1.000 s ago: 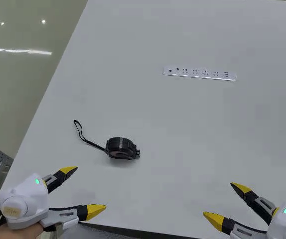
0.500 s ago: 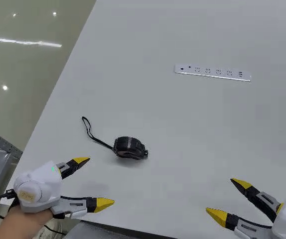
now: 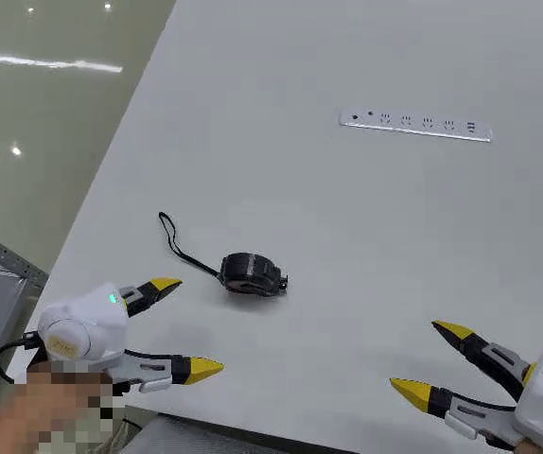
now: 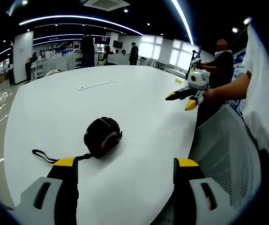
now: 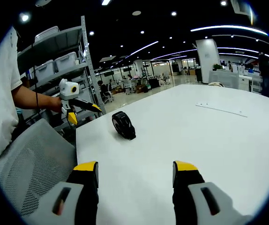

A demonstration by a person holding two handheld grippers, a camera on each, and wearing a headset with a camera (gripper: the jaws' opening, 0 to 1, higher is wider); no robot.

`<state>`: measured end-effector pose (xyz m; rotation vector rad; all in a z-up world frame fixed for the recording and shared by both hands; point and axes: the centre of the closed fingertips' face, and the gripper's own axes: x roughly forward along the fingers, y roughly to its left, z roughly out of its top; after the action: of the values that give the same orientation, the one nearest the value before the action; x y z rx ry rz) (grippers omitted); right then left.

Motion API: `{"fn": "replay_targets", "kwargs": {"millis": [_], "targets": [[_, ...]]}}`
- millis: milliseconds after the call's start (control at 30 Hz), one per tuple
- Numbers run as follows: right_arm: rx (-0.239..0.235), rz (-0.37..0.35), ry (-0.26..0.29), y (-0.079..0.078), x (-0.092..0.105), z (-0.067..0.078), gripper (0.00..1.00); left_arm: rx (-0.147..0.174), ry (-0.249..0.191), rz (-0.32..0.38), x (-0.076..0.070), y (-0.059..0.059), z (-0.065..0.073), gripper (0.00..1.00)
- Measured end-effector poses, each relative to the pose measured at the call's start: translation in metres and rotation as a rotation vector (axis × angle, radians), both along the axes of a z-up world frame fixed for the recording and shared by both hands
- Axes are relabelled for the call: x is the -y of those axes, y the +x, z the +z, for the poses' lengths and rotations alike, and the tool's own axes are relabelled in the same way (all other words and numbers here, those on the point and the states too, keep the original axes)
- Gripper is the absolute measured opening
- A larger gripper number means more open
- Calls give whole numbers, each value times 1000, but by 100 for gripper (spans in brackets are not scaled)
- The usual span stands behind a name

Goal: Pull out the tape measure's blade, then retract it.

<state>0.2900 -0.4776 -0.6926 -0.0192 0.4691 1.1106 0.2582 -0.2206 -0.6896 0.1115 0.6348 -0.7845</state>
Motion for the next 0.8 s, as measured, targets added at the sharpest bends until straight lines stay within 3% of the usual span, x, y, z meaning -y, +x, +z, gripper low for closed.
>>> {"fn": "replay_targets", "kwargs": {"millis": [333,800], "targets": [[11,73,-7,3,-14,-6,65,0,20,-50,2,12,-3,80],[10,110,6,10,-30,-12,63,-4,69,-122,2,22,-11,78]]}}
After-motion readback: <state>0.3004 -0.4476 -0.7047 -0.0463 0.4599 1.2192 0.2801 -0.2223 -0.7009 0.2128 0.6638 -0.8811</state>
